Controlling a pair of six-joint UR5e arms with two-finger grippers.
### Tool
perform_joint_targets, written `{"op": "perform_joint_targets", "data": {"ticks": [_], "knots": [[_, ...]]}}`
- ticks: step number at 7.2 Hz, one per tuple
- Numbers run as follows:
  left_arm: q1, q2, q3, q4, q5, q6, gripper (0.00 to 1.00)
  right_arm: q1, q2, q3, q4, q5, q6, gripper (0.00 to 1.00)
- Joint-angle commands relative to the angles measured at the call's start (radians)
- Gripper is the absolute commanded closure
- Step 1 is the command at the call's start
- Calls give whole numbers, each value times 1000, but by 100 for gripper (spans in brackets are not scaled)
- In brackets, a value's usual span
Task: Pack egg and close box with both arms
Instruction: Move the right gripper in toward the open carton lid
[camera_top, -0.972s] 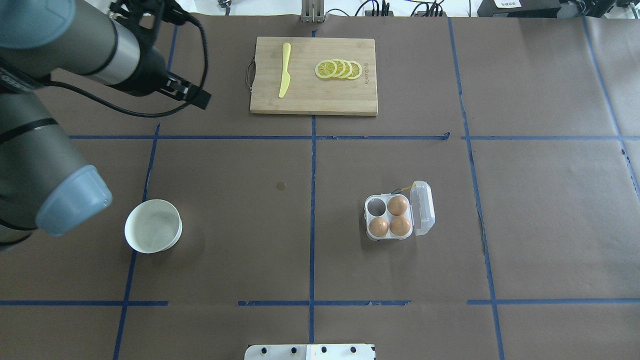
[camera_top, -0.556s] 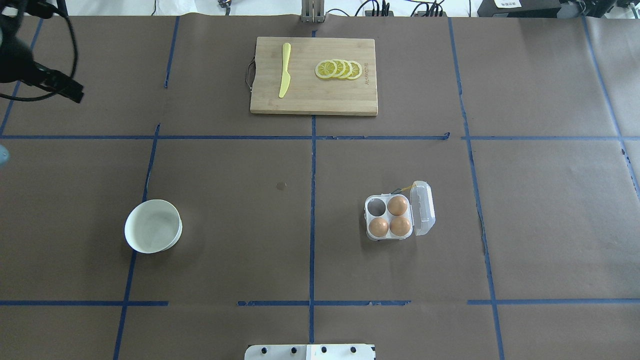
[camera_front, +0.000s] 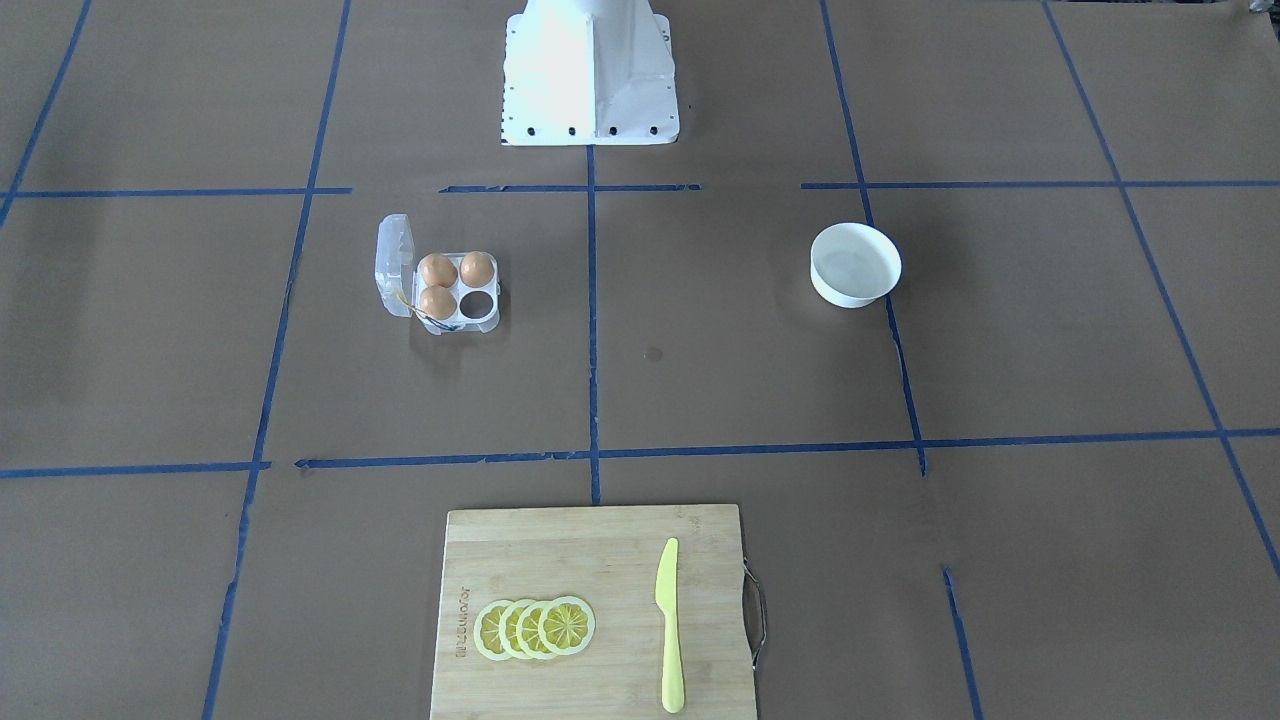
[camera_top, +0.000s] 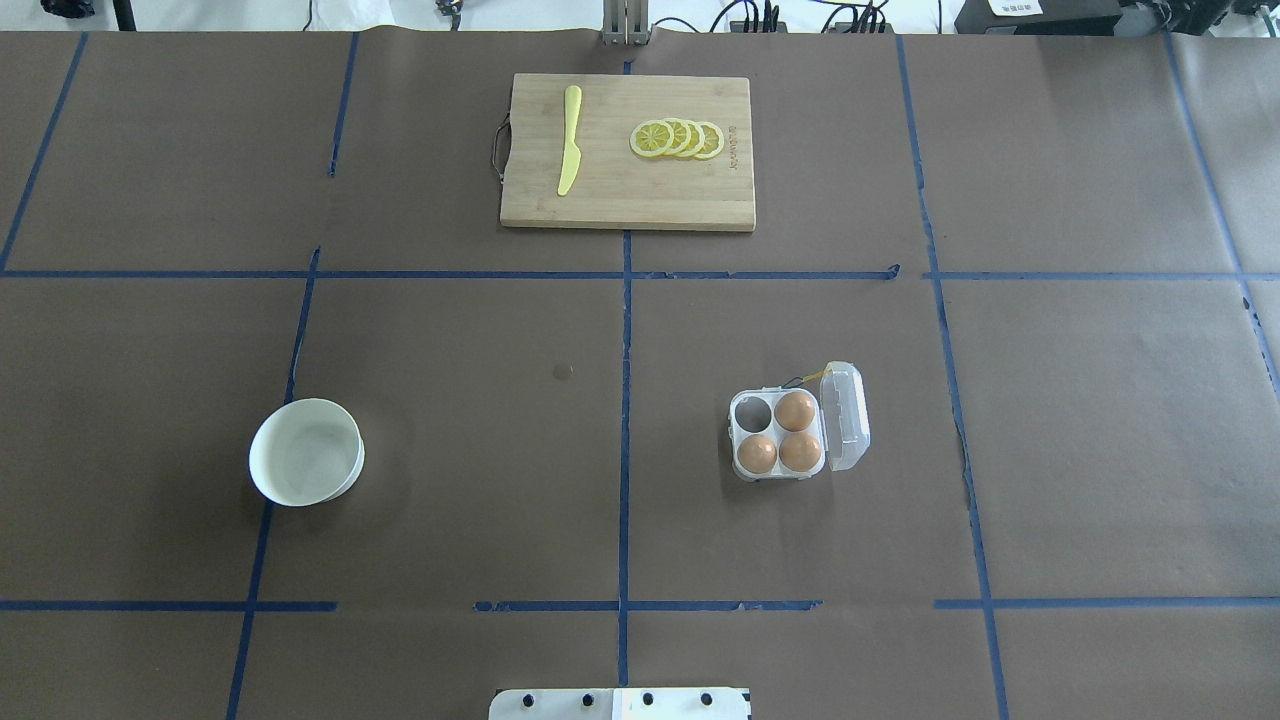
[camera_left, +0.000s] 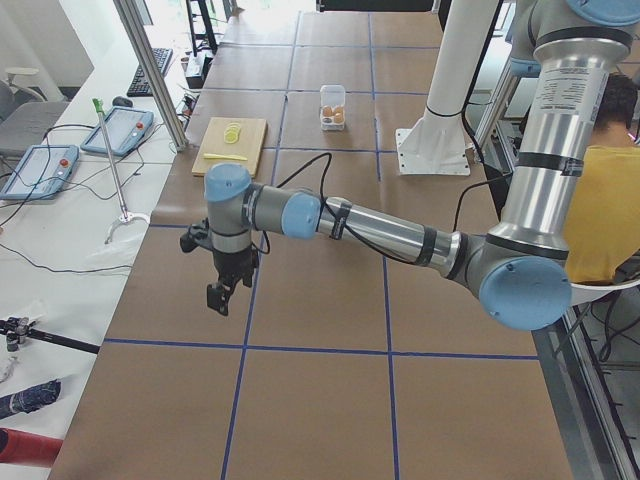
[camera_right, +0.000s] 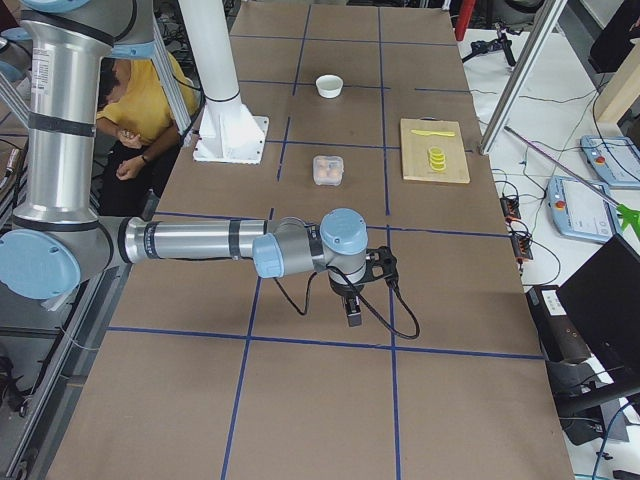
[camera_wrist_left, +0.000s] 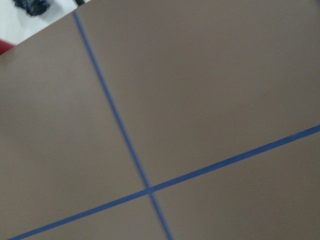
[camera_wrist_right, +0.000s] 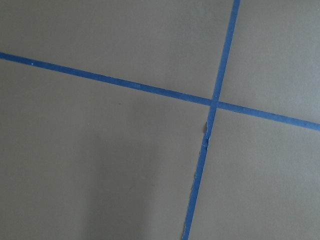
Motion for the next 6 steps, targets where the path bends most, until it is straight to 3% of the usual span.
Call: {"op": "perform_joint_targets", "data": {"ticks": [1, 3, 4, 5, 6], "knots": [[-138, 158, -2, -9, -166, -7, 0, -2, 5, 31, 0, 7, 10, 0], [-152, 212, -65, -11, -163, -3, 0, -113, 8, 127, 0, 4, 251, 0], [-151, 210, -65, -59, -156, -6, 0, -202, 8, 162, 16, -8, 368, 7], [-151, 210, -59, -96, -156, -7, 0, -275, 4, 164, 106, -25, 513, 32], [-151, 210, -67, -101, -157, -7, 0, -382, -1, 164, 212, -48, 721, 68]]}}
